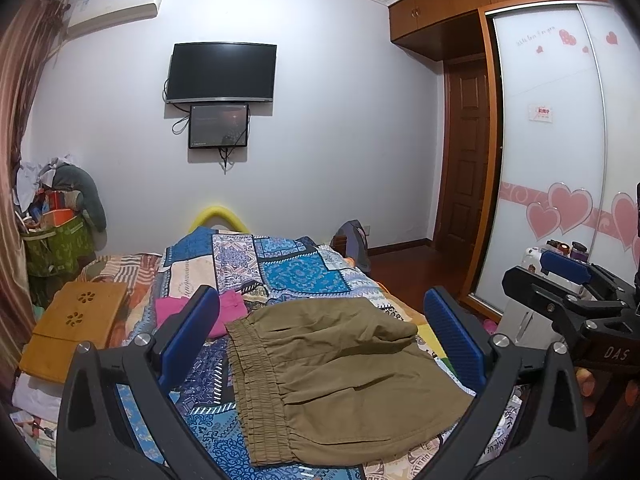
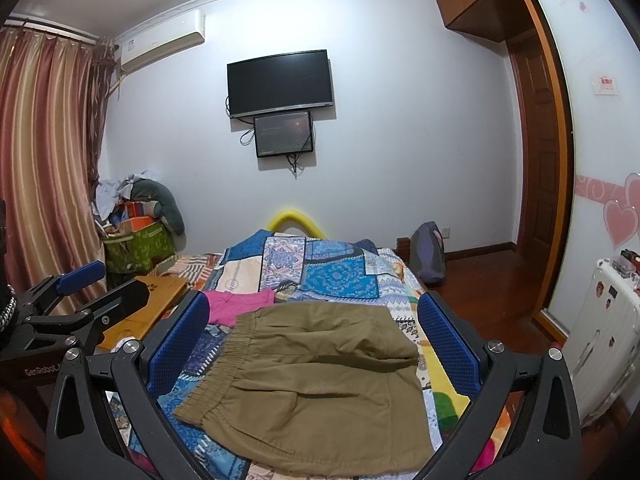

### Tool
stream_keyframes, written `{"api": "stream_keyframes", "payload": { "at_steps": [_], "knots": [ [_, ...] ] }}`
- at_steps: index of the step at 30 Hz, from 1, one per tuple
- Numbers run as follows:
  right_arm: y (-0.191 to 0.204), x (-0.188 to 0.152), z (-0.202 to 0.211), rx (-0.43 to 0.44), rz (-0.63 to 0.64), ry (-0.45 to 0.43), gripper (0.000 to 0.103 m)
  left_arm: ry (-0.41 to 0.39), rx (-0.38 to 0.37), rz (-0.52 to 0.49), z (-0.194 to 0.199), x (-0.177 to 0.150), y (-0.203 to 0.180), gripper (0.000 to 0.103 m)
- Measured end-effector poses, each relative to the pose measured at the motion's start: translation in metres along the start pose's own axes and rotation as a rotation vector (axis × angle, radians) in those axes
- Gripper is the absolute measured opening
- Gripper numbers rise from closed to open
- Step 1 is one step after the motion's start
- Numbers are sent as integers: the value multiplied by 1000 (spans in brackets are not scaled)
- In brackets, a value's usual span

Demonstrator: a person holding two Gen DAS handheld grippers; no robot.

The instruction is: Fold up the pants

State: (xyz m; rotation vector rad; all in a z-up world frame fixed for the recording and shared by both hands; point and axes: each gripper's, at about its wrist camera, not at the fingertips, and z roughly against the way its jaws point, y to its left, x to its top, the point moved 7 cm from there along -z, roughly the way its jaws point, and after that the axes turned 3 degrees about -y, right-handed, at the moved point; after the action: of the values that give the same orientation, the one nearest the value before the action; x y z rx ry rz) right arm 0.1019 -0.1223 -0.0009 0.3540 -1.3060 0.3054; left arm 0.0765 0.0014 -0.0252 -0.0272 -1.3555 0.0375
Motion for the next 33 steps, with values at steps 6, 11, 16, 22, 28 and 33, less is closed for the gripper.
{"api": "stream_keyframes", "payload": {
  "at_steps": [6,11,16,22,28,33],
  "knots": [
    [0,2,0,1,-3,-8,103,-5,2,-1,1,1,-1,103],
    [0,2,2,3,-5,-17,103,-8,-3,2,2,2,-1,103],
    [0,3,4,5,-8,-24,103,-13,-7,0,3,4,-1,103],
    [0,2,4,4,-7,-25,103,-15,-6,-1,4,4,-1,103],
    [-1,2,4,4,-9,-25,103,-16,-7,4,4,5,-2,103],
    [-1,2,4,4,-9,-25,103,-19,-6,5,4,5,-1,103]
  ]
}}
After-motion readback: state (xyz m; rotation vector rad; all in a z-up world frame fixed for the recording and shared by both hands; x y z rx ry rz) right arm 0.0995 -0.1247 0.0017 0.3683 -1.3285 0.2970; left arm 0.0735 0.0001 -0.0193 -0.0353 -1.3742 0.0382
